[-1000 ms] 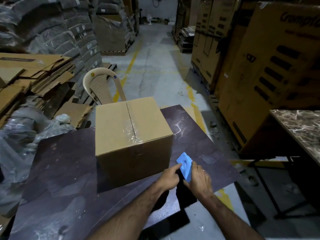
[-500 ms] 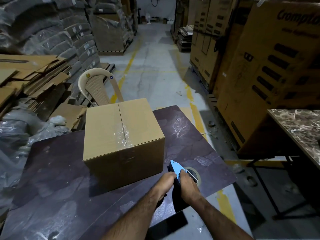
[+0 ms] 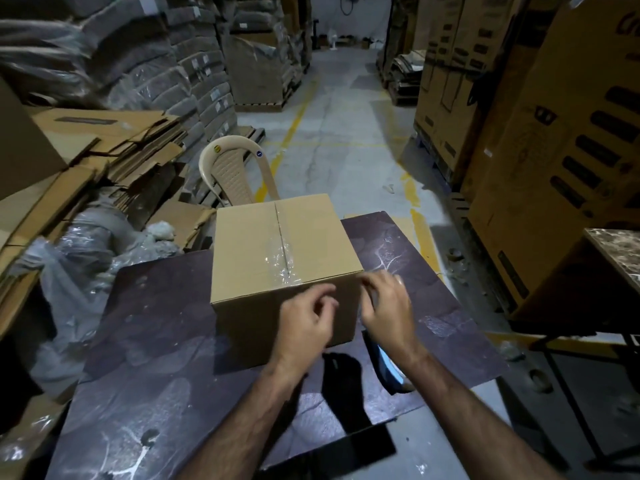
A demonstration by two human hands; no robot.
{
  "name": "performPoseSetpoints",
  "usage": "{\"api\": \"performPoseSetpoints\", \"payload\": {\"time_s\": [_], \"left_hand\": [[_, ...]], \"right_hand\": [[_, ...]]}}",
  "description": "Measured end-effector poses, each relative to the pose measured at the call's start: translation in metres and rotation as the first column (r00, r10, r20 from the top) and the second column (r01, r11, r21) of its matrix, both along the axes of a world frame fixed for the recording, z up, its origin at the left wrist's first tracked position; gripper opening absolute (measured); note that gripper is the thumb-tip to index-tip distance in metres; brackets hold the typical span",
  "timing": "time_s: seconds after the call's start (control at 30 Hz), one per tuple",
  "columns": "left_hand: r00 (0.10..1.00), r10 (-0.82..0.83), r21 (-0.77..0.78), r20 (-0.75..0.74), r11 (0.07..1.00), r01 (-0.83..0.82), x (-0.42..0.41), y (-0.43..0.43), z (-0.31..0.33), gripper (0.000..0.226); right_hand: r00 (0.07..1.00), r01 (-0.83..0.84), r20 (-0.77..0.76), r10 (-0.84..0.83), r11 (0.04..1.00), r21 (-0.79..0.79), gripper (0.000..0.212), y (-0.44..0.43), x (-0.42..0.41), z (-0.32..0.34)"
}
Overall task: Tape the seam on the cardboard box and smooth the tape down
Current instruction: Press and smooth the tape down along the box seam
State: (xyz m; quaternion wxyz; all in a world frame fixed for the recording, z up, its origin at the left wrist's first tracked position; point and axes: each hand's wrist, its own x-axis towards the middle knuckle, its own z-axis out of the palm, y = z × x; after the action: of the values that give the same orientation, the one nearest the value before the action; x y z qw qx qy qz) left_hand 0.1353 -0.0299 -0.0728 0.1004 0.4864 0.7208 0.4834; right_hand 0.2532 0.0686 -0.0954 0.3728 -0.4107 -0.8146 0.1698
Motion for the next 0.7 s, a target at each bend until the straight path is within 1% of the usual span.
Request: {"api": "performPoseSetpoints", "payload": {"time_s": [0.07,0.1,0.13,0.17,0.2,0.27,0.3,0.37,0.43,0.5,0.57,0.63,0.7], "left_hand": [[0.974,0.126,0.107,-0.186,0.988,-0.108,-0.025,-0.006,0.021,0.022],[0.945,0.171,0.094,-0.277,0.984,-0.151,-0.038,-0.006,0.028,0.024],[0.915,0.188,0.018,-0.356,0.981,-0.195,-0.051,-0.005,0.032,0.027],[0.898,0.166,-0.100,-0.407,0.969,-0.224,-0.064,-0.002,0.033,0.031],[0.894,0.105,-0.221,-0.436,0.950,-0.219,-0.074,0.000,0.034,0.033],[0.888,-0.072,-0.432,-0.453,0.890,-0.148,-0.089,0.004,0.033,0.037],[0.880,-0.148,-0.507,-0.452,0.854,-0.117,-0.093,0.006,0.032,0.040],[0.859,-0.239,-0.589,-0.454,0.803,-0.088,-0.100,0.010,0.030,0.047],[0.840,-0.274,-0.621,-0.467,0.779,-0.091,-0.108,0.013,0.031,0.049],[0.805,-0.290,-0.613,-0.518,0.782,-0.113,-0.118,0.016,0.032,0.048],[0.792,-0.307,-0.624,-0.528,0.772,-0.117,-0.127,0.019,0.033,0.050],[0.797,-0.315,-0.633,-0.515,0.767,-0.106,-0.127,0.019,0.028,0.052],[0.790,-0.306,-0.609,-0.531,0.787,-0.104,-0.126,0.017,0.022,0.053]], "right_hand": [[0.994,-0.106,0.024,0.104,0.992,0.072,0.026,-0.003,-0.025,0.022],[0.986,-0.157,0.060,0.152,0.983,0.092,0.027,-0.005,-0.038,0.030],[0.973,-0.214,0.110,0.203,0.971,0.103,0.028,-0.005,-0.050,0.034],[0.951,-0.272,0.176,0.252,0.957,0.101,0.027,-0.005,-0.061,0.036],[0.922,-0.324,0.252,0.294,0.942,0.084,0.028,-0.004,-0.071,0.036],[0.858,-0.372,0.391,0.334,0.928,0.022,0.035,-0.001,-0.086,0.034],[0.832,-0.373,0.444,0.333,0.928,0.004,0.039,0.000,-0.091,0.033],[0.797,-0.367,0.515,0.315,0.930,-0.002,0.043,0.002,-0.096,0.032],[0.760,-0.365,0.571,0.310,0.931,-0.020,0.046,0.005,-0.101,0.035],[0.716,-0.375,0.621,0.319,0.926,-0.043,0.048,0.011,-0.107,0.039],[0.681,-0.388,0.654,0.329,0.920,-0.058,0.049,0.017,-0.113,0.042],[0.699,-0.396,0.630,0.339,0.917,-0.054,0.047,0.017,-0.112,0.040],[0.753,-0.398,0.575,0.321,0.917,0.010,0.039,0.015,-0.107,0.033]]}}
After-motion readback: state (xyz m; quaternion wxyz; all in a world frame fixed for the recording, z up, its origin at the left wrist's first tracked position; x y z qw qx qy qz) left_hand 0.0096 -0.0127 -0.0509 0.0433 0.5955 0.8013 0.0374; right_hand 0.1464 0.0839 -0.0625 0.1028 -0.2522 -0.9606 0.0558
